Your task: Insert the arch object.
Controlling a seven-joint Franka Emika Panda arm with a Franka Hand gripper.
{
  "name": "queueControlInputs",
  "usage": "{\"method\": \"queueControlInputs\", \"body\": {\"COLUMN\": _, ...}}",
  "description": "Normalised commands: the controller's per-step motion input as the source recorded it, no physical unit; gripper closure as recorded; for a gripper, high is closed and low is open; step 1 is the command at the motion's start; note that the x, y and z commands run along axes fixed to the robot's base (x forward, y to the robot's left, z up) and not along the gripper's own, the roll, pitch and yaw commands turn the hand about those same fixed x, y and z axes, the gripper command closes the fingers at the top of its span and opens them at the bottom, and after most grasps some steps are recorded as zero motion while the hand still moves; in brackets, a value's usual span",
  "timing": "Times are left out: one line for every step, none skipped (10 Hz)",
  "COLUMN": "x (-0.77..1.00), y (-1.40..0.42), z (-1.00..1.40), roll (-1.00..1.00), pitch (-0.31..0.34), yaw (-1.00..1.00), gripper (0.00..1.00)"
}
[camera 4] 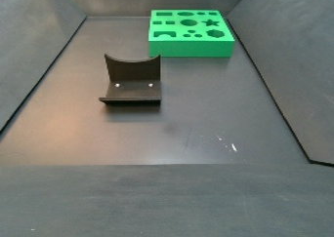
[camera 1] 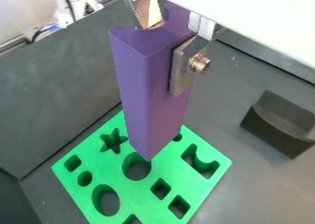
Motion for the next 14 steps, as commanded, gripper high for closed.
{"method": "queueControlInputs", "body": {"x": 0.36, "y": 0.0, "z": -0.47, "roll": 0.2, "pitch": 0.0, "yaw": -0.85, "gripper": 1.0}}
{"method": "queueControlInputs", "body": {"x": 0.35, "y": 0.0, "z": -0.46, "roll": 0.2, "pitch": 0.0, "yaw": -0.87, "gripper": 1.0}}
{"method": "queueControlInputs", "body": {"x": 0.29, "y": 0.0, "z": -0.45, "roll": 0.19, "pitch": 0.0, "yaw": -0.91, "gripper": 1.0}}
{"method": "queueControlInputs", "body": {"x": 0.29, "y": 0.0, "z": -0.44, "roll": 0.19, "pitch": 0.0, "yaw": -0.9, "gripper": 1.0}}
{"method": "queueControlInputs", "body": {"x": 0.29, "y": 0.0, "z": -0.42, "roll": 0.18, "pitch": 0.0, "yaw": -0.9, "gripper": 1.0}}
{"method": "queueControlInputs", "body": {"x": 0.29, "y": 0.0, "z": -0.46, "roll": 0.2, "pitch": 0.0, "yaw": -0.89, "gripper": 1.0}}
{"method": "queueControlInputs", "body": {"x": 0.28, "y": 0.0, "z": -0.44, "roll": 0.18, "pitch": 0.0, "yaw": -0.9, "gripper": 1.0}}
{"method": "queueControlInputs", "body": {"x": 0.2, "y": 0.0, "z": -0.34, "roll": 0.09, "pitch": -0.017, "yaw": -0.95, "gripper": 1.0}}
{"method": "queueControlInputs", "body": {"x": 0.19, "y": 0.03, "z": -0.36, "roll": 0.02, "pitch": -0.026, "yaw": -0.95, "gripper": 1.0}}
{"method": "queueControlInputs", "body": {"x": 0.17, "y": 0.1, "z": -0.37, "roll": 0.0, "pitch": -0.057, "yaw": -0.89, "gripper": 1.0}}
{"method": "queueControlInputs", "body": {"x": 0.15, "y": 0.14, "z": -0.38, "roll": 0.0, "pitch": -0.069, "yaw": -0.86, "gripper": 1.0}}
{"method": "queueControlInputs", "body": {"x": 0.16, "y": 0.03, "z": -0.41, "roll": 0.0, "pitch": -0.006, "yaw": -1.0, "gripper": 1.0}}
{"method": "queueControlInputs", "body": {"x": 0.1, "y": 0.03, "z": -0.39, "roll": 0.0, "pitch": -0.014, "yaw": -1.0, "gripper": 1.0}}
{"method": "queueControlInputs", "body": {"x": 0.12, "y": 0.06, "z": -0.31, "roll": 0.0, "pitch": -0.063, "yaw": -1.0, "gripper": 1.0}}
